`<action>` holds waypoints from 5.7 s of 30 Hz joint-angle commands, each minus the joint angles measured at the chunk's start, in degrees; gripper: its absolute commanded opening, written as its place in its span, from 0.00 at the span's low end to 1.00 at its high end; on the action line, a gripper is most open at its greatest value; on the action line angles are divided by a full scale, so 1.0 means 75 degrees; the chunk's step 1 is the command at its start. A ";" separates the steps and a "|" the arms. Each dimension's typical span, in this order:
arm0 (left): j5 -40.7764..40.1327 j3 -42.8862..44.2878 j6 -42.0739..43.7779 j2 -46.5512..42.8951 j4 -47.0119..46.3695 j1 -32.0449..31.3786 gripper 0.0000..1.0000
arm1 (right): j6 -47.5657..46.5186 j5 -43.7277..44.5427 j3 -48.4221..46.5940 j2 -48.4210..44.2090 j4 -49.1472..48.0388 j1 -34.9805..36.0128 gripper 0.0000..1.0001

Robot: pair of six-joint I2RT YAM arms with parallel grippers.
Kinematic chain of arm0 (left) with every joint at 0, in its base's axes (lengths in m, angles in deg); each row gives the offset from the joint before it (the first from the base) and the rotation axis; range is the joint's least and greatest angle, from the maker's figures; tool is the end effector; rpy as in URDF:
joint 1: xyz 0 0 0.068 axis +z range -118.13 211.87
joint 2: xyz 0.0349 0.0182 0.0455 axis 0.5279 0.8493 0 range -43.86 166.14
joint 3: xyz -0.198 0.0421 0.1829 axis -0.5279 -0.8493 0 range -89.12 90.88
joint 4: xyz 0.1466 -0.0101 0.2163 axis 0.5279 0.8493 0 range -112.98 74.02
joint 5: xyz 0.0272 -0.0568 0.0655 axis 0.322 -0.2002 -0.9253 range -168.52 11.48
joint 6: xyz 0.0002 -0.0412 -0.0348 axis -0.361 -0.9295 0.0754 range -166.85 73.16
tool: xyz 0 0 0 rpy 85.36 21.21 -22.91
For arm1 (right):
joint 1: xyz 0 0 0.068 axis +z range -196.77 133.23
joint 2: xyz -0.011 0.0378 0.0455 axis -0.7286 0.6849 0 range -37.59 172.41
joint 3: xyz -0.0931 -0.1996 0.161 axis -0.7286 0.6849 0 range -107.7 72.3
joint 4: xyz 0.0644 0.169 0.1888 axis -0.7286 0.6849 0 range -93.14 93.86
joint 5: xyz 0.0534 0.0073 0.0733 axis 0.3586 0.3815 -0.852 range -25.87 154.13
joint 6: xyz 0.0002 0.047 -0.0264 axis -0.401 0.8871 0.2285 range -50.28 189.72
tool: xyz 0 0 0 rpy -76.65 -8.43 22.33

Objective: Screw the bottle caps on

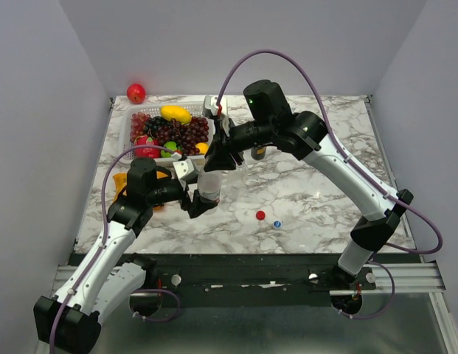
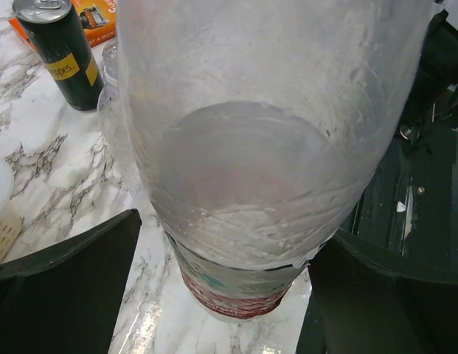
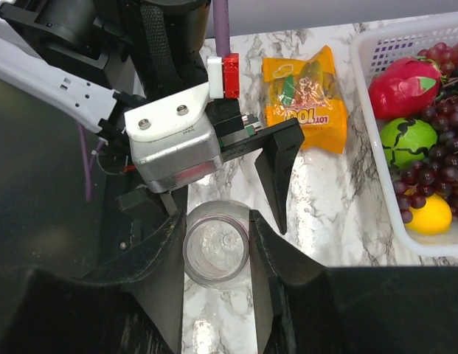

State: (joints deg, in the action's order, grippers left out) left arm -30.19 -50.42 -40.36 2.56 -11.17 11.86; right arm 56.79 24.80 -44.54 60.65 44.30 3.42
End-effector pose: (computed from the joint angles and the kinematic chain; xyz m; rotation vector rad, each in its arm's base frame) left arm 0.1609 -0.0868 0.2986 0.9760 1.6352 -0.9599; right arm 0.2131 0.2909 0.4608 -1.4690 1.5487 1.1016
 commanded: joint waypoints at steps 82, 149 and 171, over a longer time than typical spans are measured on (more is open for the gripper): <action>-0.2531 -0.0074 -0.1063 -0.1395 -0.0192 0.2305 0.00 | -0.5752 0.1764 0.8899 -0.0712 -0.3185 -0.1208 0.56; -0.0187 -0.3660 0.0039 -0.0176 -0.5958 -0.1879 0.00 | -0.5507 0.0908 -0.0055 -0.0513 0.4901 0.0878 0.28; -0.0140 -0.3367 -0.0113 -0.0247 -0.5853 -0.1926 0.00 | -0.5846 0.1213 -0.0160 -0.0372 0.4972 0.1135 0.29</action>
State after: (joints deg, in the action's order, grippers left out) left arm -31.39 -78.33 -40.26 1.11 -52.85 -2.02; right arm 14.19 31.66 -45.52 56.52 73.26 11.03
